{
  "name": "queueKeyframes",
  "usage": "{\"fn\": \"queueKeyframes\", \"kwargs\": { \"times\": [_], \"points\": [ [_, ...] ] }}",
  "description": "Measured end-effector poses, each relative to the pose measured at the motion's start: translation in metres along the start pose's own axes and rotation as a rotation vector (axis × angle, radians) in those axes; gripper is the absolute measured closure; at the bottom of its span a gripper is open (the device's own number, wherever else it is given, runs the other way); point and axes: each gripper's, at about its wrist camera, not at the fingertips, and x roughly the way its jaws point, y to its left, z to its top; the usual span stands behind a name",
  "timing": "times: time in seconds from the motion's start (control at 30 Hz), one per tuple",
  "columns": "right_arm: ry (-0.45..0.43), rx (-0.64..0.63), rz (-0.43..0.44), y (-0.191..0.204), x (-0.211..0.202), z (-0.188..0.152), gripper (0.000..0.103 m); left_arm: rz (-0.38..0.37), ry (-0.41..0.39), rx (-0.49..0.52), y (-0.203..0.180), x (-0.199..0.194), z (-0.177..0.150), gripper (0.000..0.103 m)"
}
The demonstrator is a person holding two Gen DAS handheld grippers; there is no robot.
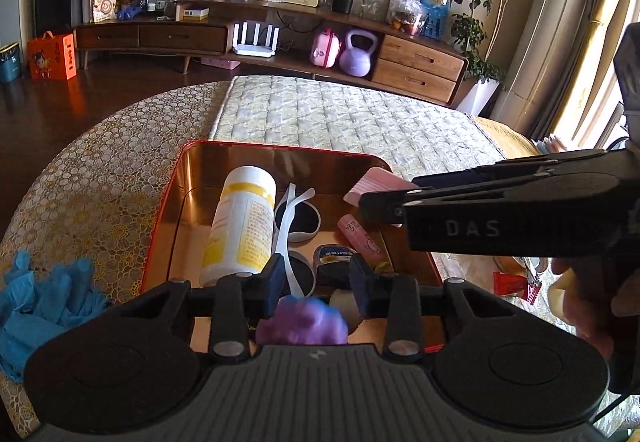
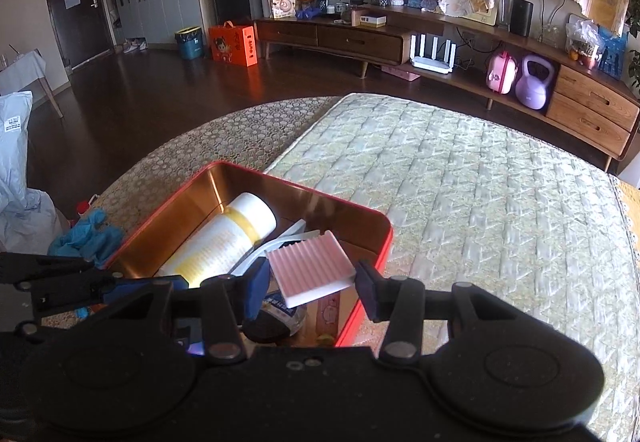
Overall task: Organize rigid objects
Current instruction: 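Carry the octopus toy with the left tool while the right tool carries the pink pad to the tin, then release the octopus toy with the left tool while the right tool releases the pink pad in the tin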
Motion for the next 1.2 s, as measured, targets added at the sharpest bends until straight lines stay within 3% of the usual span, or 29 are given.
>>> {"fn": "queueKeyframes", "kwargs": {
  "times": [0.27,0.57,1.2],
  "points": [
    [0.056,-0.015,0.001,0.006,0.026,-0.005,0.056,0.003,0.016,0.013,0.004,0.008,-0.006,0.068],
    [0.056,-0.001,0.014,0.008,0.022,-0.006,0.053,0.011,0.016,0.018,0.003,0.010,-0.009,0.068],
    [-0.035,0.044,0.014,-0.001,-0.055,-0.023,0.041,-0.007,-0.009,0.050,-0.018,-0.022,-0.012,0.063]
  ]
}}
